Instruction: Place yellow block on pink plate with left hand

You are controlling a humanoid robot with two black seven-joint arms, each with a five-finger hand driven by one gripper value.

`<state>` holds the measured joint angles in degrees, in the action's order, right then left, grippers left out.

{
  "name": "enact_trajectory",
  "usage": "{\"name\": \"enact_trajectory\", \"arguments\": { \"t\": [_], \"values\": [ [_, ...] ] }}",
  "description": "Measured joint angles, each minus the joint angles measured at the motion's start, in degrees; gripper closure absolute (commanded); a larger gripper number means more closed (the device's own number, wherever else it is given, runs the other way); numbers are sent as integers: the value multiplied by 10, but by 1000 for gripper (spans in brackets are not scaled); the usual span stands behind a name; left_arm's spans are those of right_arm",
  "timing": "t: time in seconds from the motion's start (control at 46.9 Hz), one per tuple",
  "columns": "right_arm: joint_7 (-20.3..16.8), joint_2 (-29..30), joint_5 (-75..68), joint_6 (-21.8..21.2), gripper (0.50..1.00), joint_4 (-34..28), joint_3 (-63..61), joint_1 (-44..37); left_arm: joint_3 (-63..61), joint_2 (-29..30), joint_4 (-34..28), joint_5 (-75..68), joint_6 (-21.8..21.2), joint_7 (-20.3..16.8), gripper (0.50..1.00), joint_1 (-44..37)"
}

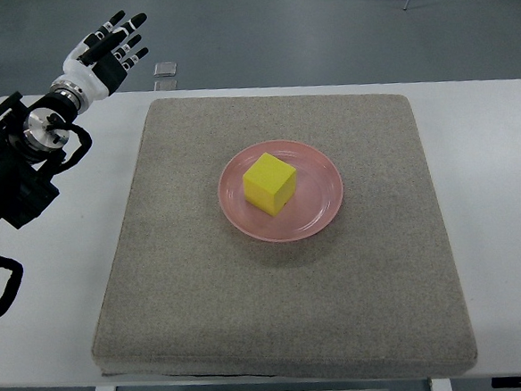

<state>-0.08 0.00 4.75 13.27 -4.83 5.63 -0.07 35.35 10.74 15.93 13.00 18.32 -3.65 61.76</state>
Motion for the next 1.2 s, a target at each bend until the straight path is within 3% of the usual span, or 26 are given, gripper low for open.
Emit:
{"name": "enact_trajectory", "arguments": {
  "t": [0.128, 0.491, 0.832, 1.067, 1.195],
  "values": [
    [0, 0, 0, 0, 576, 0, 0, 0, 25, -10, -1, 0, 21, -4, 508, -1],
    [0, 0, 0, 0, 576, 0, 0, 0, 24, -24, -6, -3, 22, -20, 508, -2],
    [0, 0, 0, 0, 576, 0, 0, 0, 27, -20, -32, 0, -23, -20, 508, 13],
    [0, 0, 0, 0, 576, 0, 0, 0, 59, -16, -36, 0, 28, -20, 508, 17],
    [0, 0, 0, 0, 576, 0, 0, 0, 64, -16, -41, -1, -6, -19, 508, 17]
  ]
}}
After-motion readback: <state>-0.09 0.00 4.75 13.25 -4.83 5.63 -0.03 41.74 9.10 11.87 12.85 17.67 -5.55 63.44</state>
